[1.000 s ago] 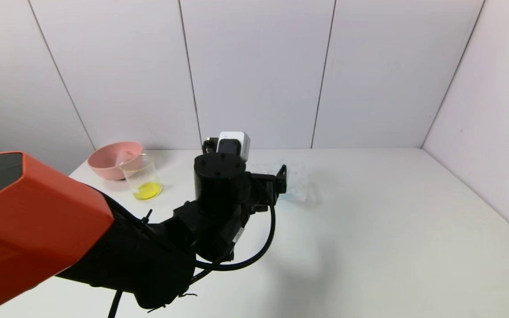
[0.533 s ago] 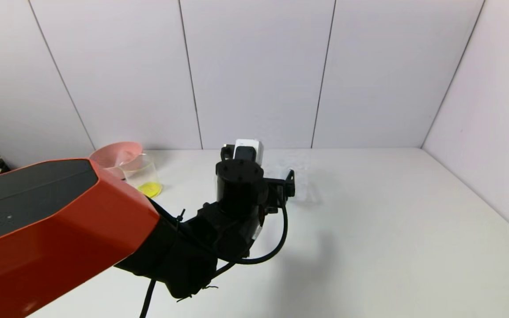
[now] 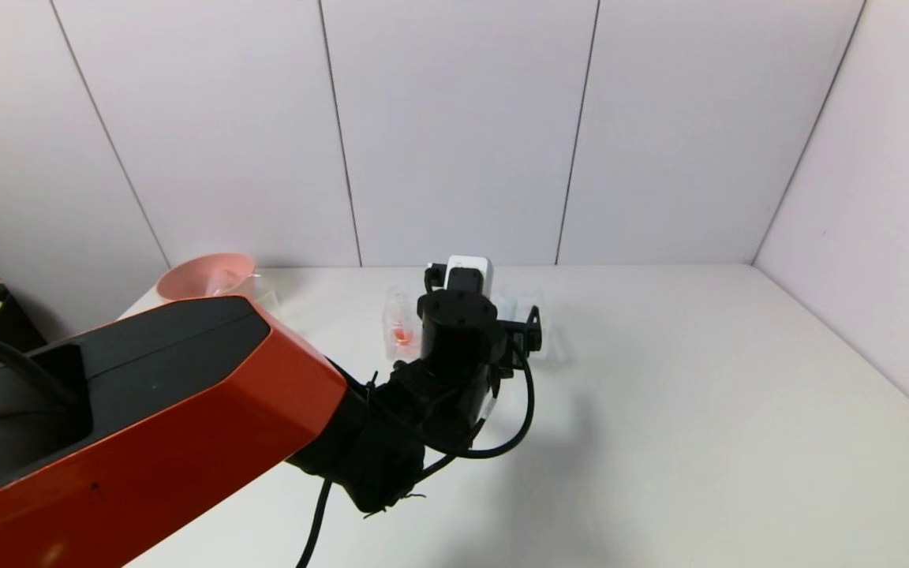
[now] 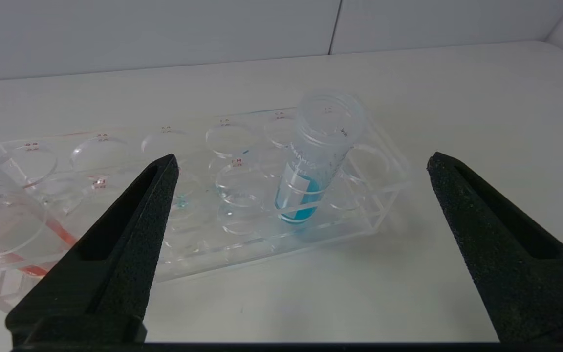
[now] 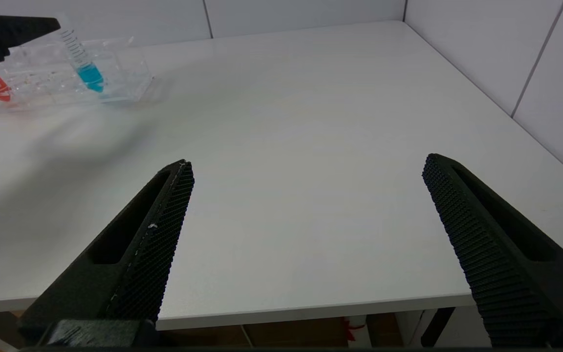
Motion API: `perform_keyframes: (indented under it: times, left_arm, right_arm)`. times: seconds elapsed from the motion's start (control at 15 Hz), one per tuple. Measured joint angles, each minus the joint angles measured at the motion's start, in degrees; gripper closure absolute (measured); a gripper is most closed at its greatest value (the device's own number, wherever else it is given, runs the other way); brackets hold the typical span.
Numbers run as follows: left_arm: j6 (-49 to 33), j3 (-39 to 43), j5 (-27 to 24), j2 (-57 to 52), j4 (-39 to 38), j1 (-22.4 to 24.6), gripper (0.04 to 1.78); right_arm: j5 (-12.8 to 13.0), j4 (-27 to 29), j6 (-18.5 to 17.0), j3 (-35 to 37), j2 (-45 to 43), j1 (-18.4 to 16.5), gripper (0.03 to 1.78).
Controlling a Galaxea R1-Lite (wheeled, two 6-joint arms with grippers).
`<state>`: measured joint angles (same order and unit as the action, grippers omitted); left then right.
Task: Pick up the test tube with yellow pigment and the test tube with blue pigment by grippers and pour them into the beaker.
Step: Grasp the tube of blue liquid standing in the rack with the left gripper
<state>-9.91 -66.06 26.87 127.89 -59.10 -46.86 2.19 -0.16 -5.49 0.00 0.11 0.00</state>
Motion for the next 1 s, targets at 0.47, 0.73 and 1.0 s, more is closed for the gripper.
perform_keyframes:
  times: [0.47, 0.73, 1.0]
  left_arm:
    - [2.8, -8.3, 0.0, 6.6, 0.2, 2.3, 0.04]
    - [3.2, -10.4, -0.1, 8.7, 0.4, 2.6, 0.04]
    - [3.2, -11.1, -0.2, 9.2, 0.8, 2.6, 0.04]
  right_arm:
    - [0.0, 0.0, 0.0, 0.0, 0.0, 0.0, 0.10]
    - [0.0, 0.0, 0.0, 0.0, 0.0, 0.0, 0.10]
    - [0.0, 0.0, 0.0, 0.0, 0.0, 0.0, 0.10]
